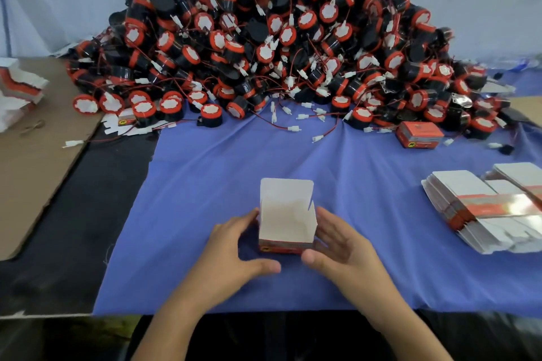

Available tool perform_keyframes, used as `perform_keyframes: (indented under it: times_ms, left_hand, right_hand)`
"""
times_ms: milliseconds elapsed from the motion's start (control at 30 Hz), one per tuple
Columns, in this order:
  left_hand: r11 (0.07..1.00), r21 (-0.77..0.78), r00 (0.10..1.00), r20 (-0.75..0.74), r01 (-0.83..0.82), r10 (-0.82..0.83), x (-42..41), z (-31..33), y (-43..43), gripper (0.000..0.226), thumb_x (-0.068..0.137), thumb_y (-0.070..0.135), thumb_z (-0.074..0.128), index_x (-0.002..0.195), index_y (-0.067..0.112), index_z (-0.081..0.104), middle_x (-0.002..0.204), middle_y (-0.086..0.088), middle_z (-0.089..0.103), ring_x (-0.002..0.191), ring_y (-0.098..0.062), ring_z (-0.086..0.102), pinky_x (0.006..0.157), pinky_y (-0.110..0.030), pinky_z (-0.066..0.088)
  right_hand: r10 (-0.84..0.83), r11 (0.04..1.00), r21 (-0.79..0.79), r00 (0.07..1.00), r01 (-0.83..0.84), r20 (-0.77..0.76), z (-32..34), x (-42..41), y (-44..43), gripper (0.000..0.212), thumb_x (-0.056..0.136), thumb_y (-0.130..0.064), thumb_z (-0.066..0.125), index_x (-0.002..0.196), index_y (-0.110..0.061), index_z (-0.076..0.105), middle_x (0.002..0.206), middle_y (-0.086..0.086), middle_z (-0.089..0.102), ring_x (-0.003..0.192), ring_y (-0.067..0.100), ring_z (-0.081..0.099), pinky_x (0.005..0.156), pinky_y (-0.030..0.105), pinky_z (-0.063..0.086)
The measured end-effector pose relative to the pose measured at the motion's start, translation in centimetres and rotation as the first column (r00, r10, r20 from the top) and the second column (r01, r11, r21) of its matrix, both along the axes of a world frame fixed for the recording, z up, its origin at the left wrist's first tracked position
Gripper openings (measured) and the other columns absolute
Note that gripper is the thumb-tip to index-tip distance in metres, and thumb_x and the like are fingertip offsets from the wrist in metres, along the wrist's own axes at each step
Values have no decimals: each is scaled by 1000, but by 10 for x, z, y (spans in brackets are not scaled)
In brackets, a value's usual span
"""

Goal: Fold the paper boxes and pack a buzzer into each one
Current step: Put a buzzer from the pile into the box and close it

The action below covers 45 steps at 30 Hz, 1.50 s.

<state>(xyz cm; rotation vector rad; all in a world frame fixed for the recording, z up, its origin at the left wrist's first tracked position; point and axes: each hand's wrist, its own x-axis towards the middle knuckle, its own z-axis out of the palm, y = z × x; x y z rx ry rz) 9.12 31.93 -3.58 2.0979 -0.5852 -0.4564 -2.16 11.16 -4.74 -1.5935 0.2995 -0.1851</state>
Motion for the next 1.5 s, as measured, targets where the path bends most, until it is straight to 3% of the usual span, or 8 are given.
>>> perform_keyframes:
  times_ms: [100, 200, 333, 600, 767, 867, 1200, 1500]
  left_hand:
    - [994, -92, 986, -161, -61, 46, 7, 11, 14, 102, 56, 56, 97, 146, 44, 49, 135, 26, 59, 121, 11, 55, 97, -26, 53]
    - [953, -243, 957, -266, -180, 113, 25, 26, 17, 66, 69, 64, 87, 129, 50, 64, 127, 33, 65, 114, 12, 62, 96, -25, 51]
    - [827, -410, 895, -384, -384, 225, 72, 31, -7, 29, 99, 36, 66, 128, 38, 69, 127, 21, 71, 111, 4, 68, 106, -33, 47]
    - [814, -394, 896, -308, -427, 321, 194, 19, -97, 54, 106, 4, 48, 158, 16, 39, 162, 1, 40, 147, -16, 41, 122, -41, 37]
    - [746, -416, 851, -326, -520, 412, 260, 11, -124, 73, 97, -13, 39, 160, 23, 33, 155, -5, 50, 140, -26, 51, 116, -48, 44]
    - [775, -379, 862, -260, -506, 435, 285, 2, -133, 77, 97, -7, 46, 163, 28, 26, 154, -5, 50, 136, -26, 53, 112, -48, 47]
    - [877, -421, 949, 100, -232, 299, 250, 19, -103, 67, 92, 6, 76, 149, 29, 49, 128, 7, 54, 96, -2, 67, 78, -11, 53]
    - [896, -418, 812, 464, -151, 354, 139, 88, -65, 57, 78, 52, 85, 124, 29, 61, 111, 14, 62, 87, -10, 61, 71, -15, 46]
  right_hand:
    - [-60, 988, 139, 998, 63, -23, 11, 0, -19, 67, 77, -61, 76, 134, -30, 59, 141, -11, 63, 130, 3, 59, 104, 18, 48]
    - [-71, 947, 309, 996, 84, -54, 25, 22, -42, 77, 82, -76, 63, 138, -23, 59, 139, -9, 65, 130, 7, 60, 104, 20, 49]
    - [-3, 891, 451, 997, 41, -83, 41, 96, -54, 63, 92, -56, 52, 139, -14, 58, 138, 0, 67, 126, 10, 63, 101, 29, 52]
    - [117, 901, 428, 990, -70, -85, 61, 276, -13, 37, 107, -4, 46, 143, -11, 53, 129, 2, 66, 118, 13, 64, 93, 25, 57]
    - [-9, 941, 330, 982, 72, -189, 43, 348, -2, 67, 97, 11, 43, 156, -21, 39, 113, 18, 72, 91, 29, 67, 84, 36, 58]
    - [-87, 960, 247, 979, 132, -184, 32, 366, -5, 66, 96, 9, 45, 153, -23, 44, 99, 5, 70, 76, 15, 64, 57, 21, 54]
    - [-179, 959, -201, 978, 198, 111, 46, 312, -22, 52, 102, -11, 57, 146, -39, 50, 109, -15, 72, 94, -2, 65, 81, 14, 50]
    - [-283, 954, 182, 915, 238, 287, 117, 176, 10, 27, 96, -24, 72, 113, -28, 51, 96, -4, 79, 92, 14, 75, 83, 30, 58]
